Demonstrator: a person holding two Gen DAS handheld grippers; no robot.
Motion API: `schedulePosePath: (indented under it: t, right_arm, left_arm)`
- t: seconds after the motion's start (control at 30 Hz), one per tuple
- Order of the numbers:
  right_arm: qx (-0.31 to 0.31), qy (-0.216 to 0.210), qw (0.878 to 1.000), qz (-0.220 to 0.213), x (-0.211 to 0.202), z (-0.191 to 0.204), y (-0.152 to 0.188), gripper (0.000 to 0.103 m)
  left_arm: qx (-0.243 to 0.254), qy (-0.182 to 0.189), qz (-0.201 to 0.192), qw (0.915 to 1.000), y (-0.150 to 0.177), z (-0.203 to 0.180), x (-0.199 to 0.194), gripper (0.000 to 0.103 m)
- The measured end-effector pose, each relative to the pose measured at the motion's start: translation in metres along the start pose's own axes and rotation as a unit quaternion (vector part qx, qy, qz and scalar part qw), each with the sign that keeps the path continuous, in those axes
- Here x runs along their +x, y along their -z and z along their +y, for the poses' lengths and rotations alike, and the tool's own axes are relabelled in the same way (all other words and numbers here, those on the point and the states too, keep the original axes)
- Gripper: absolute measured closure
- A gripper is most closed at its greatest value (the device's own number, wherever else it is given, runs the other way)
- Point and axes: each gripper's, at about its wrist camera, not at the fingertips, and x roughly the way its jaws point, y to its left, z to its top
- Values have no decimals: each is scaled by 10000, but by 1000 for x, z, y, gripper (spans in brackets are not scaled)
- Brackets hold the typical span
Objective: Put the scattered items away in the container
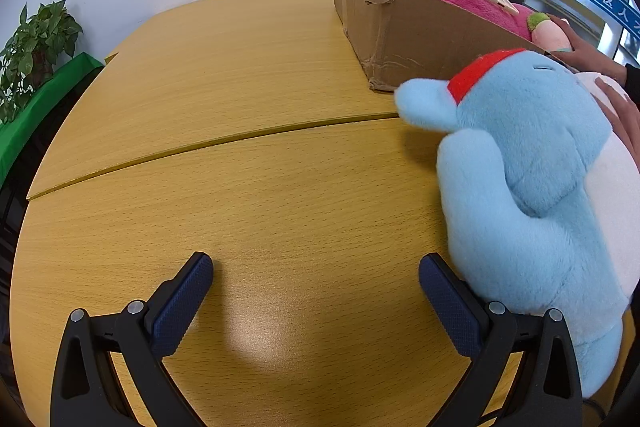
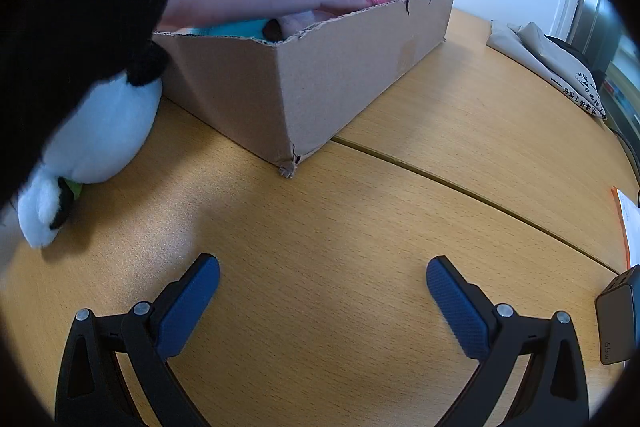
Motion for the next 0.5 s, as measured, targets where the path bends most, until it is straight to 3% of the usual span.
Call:
schedulePosePath:
  t: [0.5]
  right_arm:
    - [3, 2, 10000, 1, 0, 0, 0, 0]
  left_arm:
    - [-2, -1, -1, 10000, -1, 1, 1, 0]
